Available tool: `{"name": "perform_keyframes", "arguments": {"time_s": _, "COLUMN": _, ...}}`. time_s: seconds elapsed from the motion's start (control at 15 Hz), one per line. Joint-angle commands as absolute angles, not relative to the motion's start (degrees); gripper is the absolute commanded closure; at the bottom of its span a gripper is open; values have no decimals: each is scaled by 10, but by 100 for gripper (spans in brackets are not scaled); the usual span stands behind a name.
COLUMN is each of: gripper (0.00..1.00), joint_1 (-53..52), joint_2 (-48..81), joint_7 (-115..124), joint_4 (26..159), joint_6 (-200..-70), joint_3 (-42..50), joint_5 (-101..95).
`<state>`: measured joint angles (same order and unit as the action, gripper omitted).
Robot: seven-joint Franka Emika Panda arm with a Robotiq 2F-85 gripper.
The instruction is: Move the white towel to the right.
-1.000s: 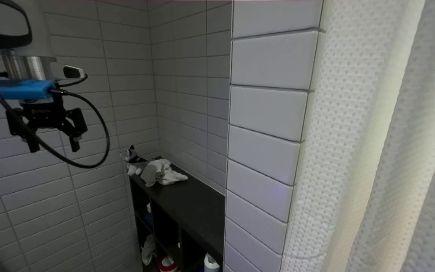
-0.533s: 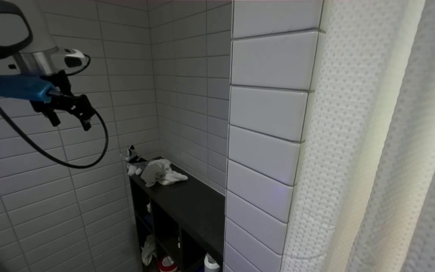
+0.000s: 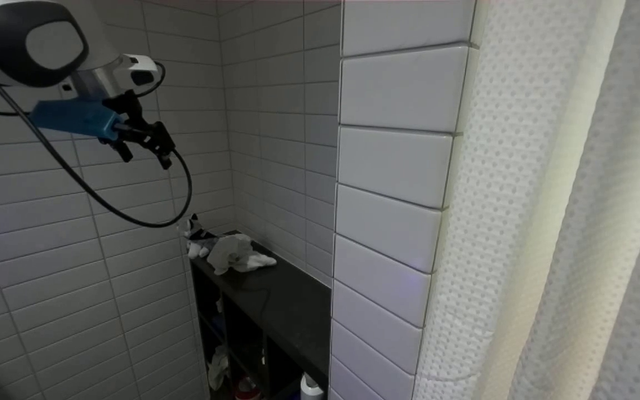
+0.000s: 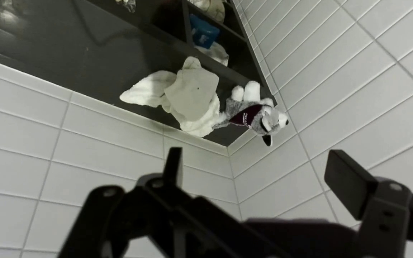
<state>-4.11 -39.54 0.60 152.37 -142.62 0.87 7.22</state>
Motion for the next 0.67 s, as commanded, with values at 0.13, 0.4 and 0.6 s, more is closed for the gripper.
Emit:
{"name": "perform_keyframes", "arguments": {"time_s": 0.13, "gripper": 0, "joint_1": -28, "joint_2": -289, "joint_7": 30, "joint_4": 1446, "joint_6": -1456, "joint_3": -2, "joint_5": 71}}
{"name": "perform_keyframes", "arguments": {"time_s": 0.4, "gripper": 0, "joint_1": -21, "joint_2": -227, "joint_7": 45, "joint_4": 1411, "joint_6": -1469, "joint_3": -2, "joint_5": 73}}
{"name": "perform_keyframes", "arguments": {"time_s": 0.6, "gripper": 0, "joint_1": -19, "joint_2": -185, "joint_7": 52, "joint_4": 1386, "joint_6": -1462, "joint_3": 4, "joint_5": 81}}
